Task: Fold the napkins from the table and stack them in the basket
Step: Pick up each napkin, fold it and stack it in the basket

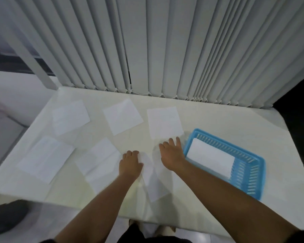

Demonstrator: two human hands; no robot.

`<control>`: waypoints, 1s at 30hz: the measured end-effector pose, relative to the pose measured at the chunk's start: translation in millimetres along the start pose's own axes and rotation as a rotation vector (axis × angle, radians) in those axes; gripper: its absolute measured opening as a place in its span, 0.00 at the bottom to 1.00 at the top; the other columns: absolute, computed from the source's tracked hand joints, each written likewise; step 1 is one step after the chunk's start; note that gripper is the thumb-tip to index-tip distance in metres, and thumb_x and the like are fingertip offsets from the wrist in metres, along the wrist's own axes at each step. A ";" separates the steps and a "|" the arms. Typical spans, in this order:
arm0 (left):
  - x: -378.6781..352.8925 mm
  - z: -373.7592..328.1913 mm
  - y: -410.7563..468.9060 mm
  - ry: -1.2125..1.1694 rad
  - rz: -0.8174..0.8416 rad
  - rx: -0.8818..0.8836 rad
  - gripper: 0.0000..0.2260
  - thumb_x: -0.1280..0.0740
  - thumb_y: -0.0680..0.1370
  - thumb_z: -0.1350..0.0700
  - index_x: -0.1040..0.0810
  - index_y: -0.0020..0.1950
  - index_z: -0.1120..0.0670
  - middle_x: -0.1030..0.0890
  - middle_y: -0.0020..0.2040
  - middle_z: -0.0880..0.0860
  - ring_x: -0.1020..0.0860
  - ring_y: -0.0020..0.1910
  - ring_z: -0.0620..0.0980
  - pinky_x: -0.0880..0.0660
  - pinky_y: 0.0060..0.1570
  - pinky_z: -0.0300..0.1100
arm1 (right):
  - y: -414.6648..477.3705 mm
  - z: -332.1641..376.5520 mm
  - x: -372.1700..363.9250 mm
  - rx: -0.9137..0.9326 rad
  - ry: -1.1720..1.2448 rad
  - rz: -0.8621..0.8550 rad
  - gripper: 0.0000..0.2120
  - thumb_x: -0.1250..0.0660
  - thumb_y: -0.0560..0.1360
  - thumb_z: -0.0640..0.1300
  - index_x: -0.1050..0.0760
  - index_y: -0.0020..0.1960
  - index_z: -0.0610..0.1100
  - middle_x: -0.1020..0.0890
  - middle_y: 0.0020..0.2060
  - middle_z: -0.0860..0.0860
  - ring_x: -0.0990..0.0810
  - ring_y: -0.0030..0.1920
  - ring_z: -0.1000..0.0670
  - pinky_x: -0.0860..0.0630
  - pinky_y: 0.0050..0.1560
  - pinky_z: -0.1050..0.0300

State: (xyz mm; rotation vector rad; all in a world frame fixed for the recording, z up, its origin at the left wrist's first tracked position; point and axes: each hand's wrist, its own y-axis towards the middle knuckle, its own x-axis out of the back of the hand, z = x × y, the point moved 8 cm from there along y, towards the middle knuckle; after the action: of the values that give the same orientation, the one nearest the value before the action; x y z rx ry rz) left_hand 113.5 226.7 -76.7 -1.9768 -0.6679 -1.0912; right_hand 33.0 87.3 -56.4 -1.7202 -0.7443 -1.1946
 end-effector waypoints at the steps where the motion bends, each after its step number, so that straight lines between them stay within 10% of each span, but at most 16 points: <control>1: -1.7 2.1 2.7 -0.061 0.031 0.031 0.23 0.34 0.75 0.53 0.34 0.69 0.53 0.27 0.64 0.54 0.30 0.66 0.55 0.30 0.63 0.48 | 1.4 -0.1 -1.1 0.006 0.010 -0.002 0.23 0.43 0.75 0.40 0.35 0.70 0.45 0.28 0.66 0.46 0.39 0.70 0.41 0.55 0.74 0.36; 10: -2.8 1.4 18.0 -0.119 0.138 0.012 0.08 0.36 0.73 0.58 0.22 0.51 0.52 0.21 0.54 0.52 0.24 0.57 0.52 0.26 0.54 0.44 | 9.0 -1.9 4.6 0.085 0.126 0.034 0.15 0.42 0.75 0.41 0.27 0.61 0.45 0.25 0.61 0.44 0.32 0.63 0.42 0.41 0.71 0.47; 17: 30.1 2.2 14.3 -0.183 -0.031 -0.083 0.09 0.40 0.74 0.62 0.30 0.53 0.53 0.25 0.40 0.50 0.25 0.41 0.53 0.26 0.43 0.48 | 3.7 -13.2 28.1 0.027 0.383 -0.030 0.10 0.43 0.79 0.42 0.28 0.58 0.45 0.22 0.52 0.44 0.24 0.50 0.44 0.32 0.45 0.58; 21: 48.3 -1.0 4.0 -0.185 -0.139 -0.163 0.16 0.39 0.76 0.60 0.31 0.63 0.50 0.22 0.50 0.50 0.23 0.50 0.51 0.26 0.45 0.44 | -3.6 -21.1 39.0 0.021 0.424 -0.117 0.14 0.44 0.80 0.45 0.24 0.61 0.48 0.21 0.52 0.43 0.22 0.52 0.43 0.27 0.51 0.56; 30: 11.1 14.6 -49.4 -0.101 -0.121 -0.369 0.07 0.33 0.73 0.59 0.21 0.49 0.51 0.22 0.50 0.46 0.25 0.51 0.46 0.28 0.49 0.37 | -58.4 5.3 25.3 0.343 0.226 -0.120 0.12 0.43 0.74 0.47 0.21 0.44 0.48 0.18 0.41 0.50 0.25 0.50 0.47 0.30 0.55 0.50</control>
State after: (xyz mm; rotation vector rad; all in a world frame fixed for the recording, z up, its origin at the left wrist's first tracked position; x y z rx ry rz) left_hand 89.5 267.6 -53.7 -2.3430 -0.6842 -1.2661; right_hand -5.1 116.6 -14.4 -1.2524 -0.8655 -1.2365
